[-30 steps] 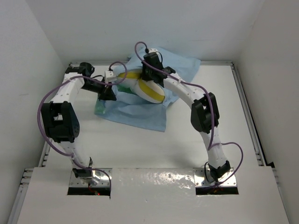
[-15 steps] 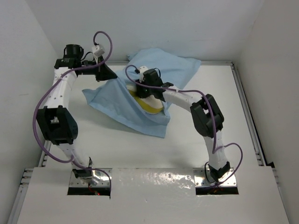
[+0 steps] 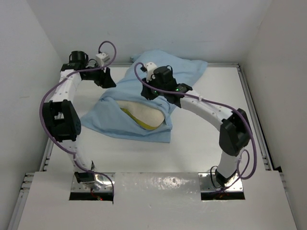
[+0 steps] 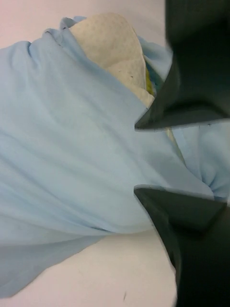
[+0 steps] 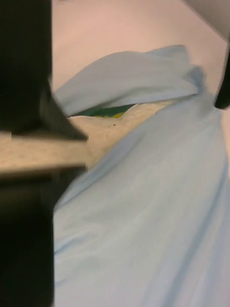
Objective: Put the pillow into the pillowcase
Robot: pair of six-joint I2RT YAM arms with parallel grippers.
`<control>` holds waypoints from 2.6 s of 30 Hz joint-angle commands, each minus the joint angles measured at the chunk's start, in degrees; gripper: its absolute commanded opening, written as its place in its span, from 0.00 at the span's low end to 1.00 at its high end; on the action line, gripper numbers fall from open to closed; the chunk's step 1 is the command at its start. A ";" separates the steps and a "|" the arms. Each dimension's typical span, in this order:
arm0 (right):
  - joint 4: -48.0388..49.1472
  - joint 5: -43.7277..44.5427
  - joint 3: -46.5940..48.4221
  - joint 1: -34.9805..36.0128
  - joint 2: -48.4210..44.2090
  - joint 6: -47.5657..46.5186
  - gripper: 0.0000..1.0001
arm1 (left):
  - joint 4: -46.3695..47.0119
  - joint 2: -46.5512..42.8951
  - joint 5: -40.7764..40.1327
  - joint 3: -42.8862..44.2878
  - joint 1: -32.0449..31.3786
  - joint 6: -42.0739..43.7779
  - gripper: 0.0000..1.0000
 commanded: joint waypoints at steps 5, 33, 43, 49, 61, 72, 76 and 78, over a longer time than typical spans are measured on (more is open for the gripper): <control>-7.79 11.49 -2.49 -0.22 -3.38 9.61 0.15 | -22.39 -6.00 -0.91 11.40 -2.22 19.48 0.59; 4.86 7.53 -23.95 -0.22 -5.42 41.96 0.65 | 15.34 -11.19 -40.74 -37.52 -22.54 24.19 0.51; 8.88 -0.46 -8.32 -0.31 9.00 46.87 0.00 | -10.53 -15.14 -10.12 -18.14 -20.52 27.34 0.00; 28.99 10.06 -2.24 -0.48 10.67 49.35 0.00 | -22.13 -15.50 -5.69 -18.03 -20.61 37.71 0.00; 20.64 19.92 9.19 -0.22 23.41 37.74 0.00 | -30.33 -16.99 11.07 -3.04 -16.93 40.10 0.00; 17.25 3.06 -20.15 0.22 9.19 22.56 0.00 | 14.44 -15.15 14.37 -1.23 5.93 -7.88 0.00; 14.01 -0.02 -20.79 0.22 1.72 12.98 0.16 | 7.84 -11.64 7.43 -2.75 3.39 0.16 0.03; 6.21 -0.64 -15.03 0.22 -0.57 7.00 0.66 | -0.51 -8.66 3.12 -1.00 1.03 7.09 0.43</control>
